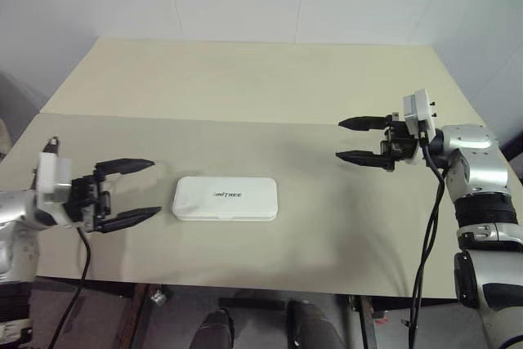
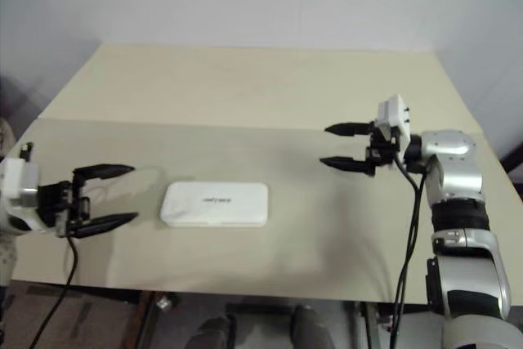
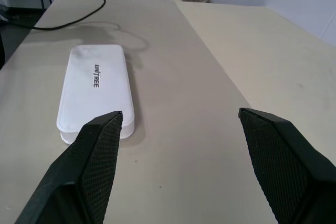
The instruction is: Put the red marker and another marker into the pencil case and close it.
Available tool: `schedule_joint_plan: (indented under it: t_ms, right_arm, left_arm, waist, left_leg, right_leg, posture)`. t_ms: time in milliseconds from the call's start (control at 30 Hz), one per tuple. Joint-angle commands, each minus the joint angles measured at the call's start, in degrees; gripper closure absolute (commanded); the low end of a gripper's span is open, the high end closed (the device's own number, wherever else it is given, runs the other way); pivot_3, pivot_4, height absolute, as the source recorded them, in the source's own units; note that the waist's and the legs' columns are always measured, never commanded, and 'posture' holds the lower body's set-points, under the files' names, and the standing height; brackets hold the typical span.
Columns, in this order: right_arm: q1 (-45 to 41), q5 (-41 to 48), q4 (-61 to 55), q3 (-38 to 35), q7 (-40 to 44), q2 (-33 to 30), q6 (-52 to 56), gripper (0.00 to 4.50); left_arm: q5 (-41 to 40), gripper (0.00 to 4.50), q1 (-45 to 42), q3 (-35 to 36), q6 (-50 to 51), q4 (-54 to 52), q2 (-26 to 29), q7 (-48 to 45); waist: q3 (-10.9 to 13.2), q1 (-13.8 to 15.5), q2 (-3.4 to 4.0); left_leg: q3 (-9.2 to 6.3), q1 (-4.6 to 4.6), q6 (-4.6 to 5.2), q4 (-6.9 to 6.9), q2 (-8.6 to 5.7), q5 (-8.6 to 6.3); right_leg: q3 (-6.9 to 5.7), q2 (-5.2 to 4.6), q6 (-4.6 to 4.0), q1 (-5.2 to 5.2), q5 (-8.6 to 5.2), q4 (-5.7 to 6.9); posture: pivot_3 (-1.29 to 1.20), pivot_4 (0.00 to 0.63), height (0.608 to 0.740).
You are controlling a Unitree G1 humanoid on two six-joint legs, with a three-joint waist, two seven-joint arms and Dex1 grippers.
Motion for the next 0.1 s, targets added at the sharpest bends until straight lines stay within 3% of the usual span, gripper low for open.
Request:
schedule_joint_plan:
  t_ms: [33, 100]
  right_arm:
    - [-2.0, 0.3, 0.5, -0.5, 2.1, 0.2, -1.9, 0.00]
    - [-2.5, 0.4, 0.6, -0.6, 2.0, 0.4, -2.1, 0.00]
  left_arm:
    - [-5.7, 0.03, 1.5, 5.1, 5.3, -1.5, 1.2, -2.2]
    - [-7.0, 0.03, 3.5, 7.1, 7.3, -2.2, 1.7, -3.9]
  waist:
    - [0.0, -0.4, 0.00]
    - [0.0, -0.6, 0.00]
  left_leg:
    - [0.00, 0.00, 0.00, 0.00, 0.00, -0.01]
    - [0.00, -0.01, -0.01, -0.01, 0.00, -0.02]
  right_leg:
    - [0.00, 0.00, 0.00, 0.00, 0.00, 0.00]
    - [0.00, 0.00, 0.01, -0.01, -0.02, 0.00]
  posture:
    - [0.00, 0.150, 0.740]
    - [0.00, 0.150, 0.740]
